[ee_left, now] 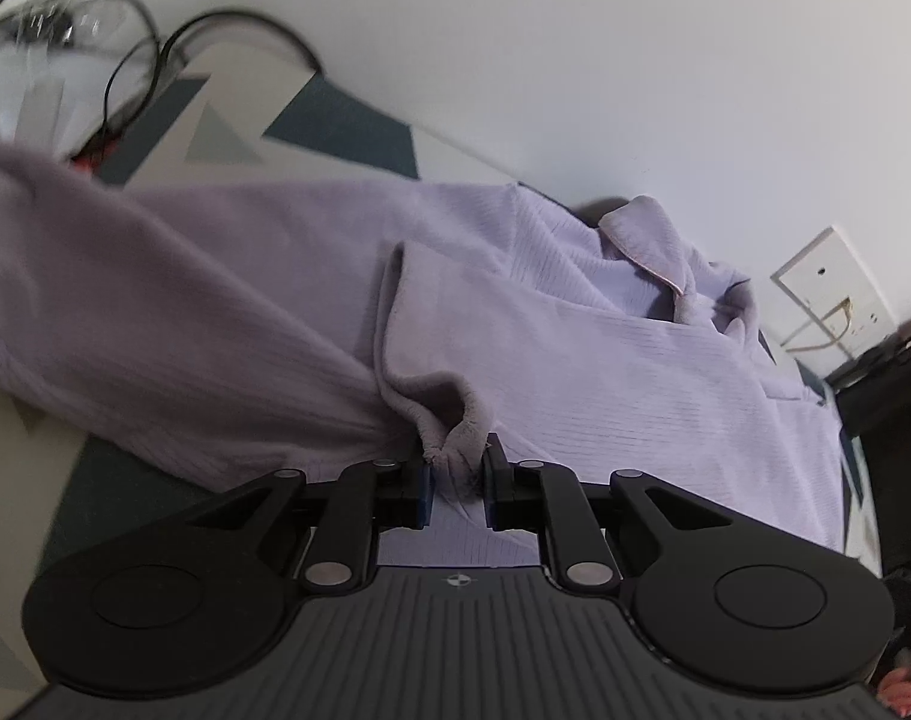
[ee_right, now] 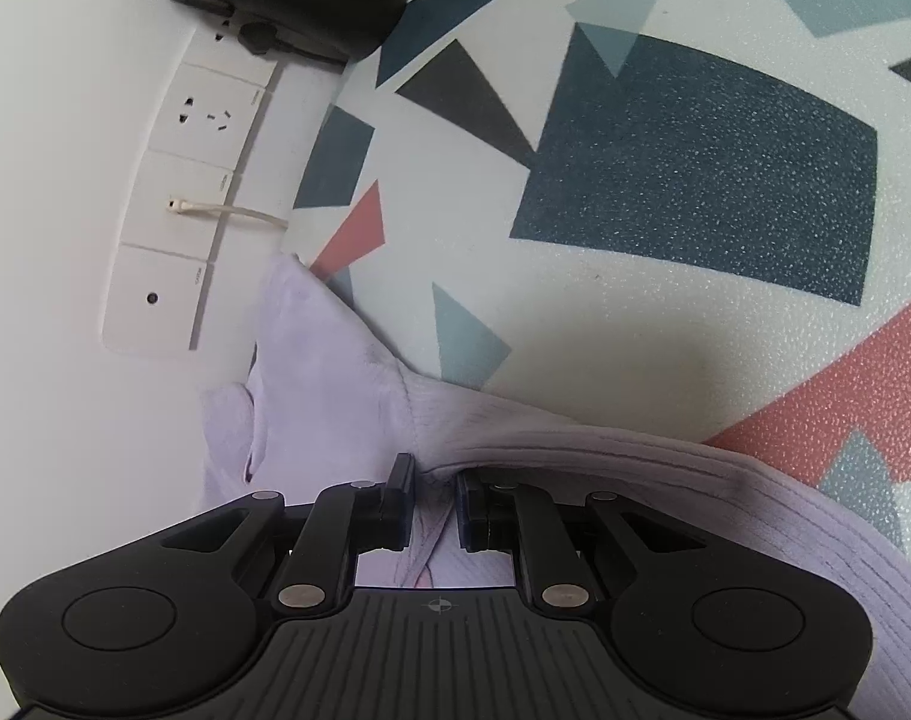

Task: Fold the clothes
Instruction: 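Grasp the sleeve cuff with the right gripper while the left gripper grasps the sleeve, then fold the held sleeve across the cardigan body and open both grippers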

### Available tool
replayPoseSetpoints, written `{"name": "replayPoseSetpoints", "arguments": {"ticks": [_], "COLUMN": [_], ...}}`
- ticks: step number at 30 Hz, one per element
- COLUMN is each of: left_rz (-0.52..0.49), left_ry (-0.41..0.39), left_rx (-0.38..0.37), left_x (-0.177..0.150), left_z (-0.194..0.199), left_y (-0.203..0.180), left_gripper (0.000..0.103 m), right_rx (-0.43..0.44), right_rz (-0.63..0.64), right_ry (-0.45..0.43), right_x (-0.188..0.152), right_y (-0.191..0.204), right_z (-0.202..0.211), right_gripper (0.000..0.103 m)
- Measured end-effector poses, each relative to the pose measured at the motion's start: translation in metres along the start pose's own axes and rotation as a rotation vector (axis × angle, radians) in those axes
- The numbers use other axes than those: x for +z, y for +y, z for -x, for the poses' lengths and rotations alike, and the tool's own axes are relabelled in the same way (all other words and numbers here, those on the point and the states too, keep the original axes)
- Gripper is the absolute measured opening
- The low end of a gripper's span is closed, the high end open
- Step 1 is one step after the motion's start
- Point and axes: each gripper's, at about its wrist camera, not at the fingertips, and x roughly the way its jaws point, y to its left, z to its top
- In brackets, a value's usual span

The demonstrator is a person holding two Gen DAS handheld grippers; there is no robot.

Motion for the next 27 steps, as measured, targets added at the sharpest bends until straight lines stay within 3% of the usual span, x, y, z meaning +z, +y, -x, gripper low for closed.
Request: {"name": "replayPoseSetpoints", "arguments": {"ticks": [4,8,15,18,20,24,27], "left_rz": [-0.114,-0.109,-0.177,-0.186,-0.207,-0.254,-0.255], "left_ry": [-0.043,0.032,0.033,0.051,0.061,0.067,0.066], "left_rx": [0.026,0.091,0.148,0.142,0.142,0.176,0.185], "left_x": [0.008,0.001,-0.004,-0.005,-0.008,-0.014,-0.014], "left_z": [0.008,-0.014,-0.016,-0.018,-0.020,-0.026,-0.028], "left_y": [-0.017,-0.007,-0.023,-0.029,-0.035,-0.046,-0.048], "left_gripper": [0.015,0.016,0.026,0.045,0.066,0.075,0.079], "right_rx": [-0.012,-0.041,-0.104,-0.110,-0.112,-0.075,-0.063], "right_rz": [0.011,0.056,0.208,0.322,0.388,0.326,0.214], "right_ry": [0.004,0.009,-0.008,-0.051,-0.055,0.023,0.031], "right_x": [0.000,-0.003,-0.009,-0.012,-0.015,-0.015,-0.007], "right_y": [0.001,0.007,0.034,0.052,0.063,0.066,0.056], "right_z": [-0.003,-0.001,0.013,0.024,0.025,0.020,0.023], "right_gripper": [0.013,0.018,0.046,0.053,0.063,0.086,0.086]}}
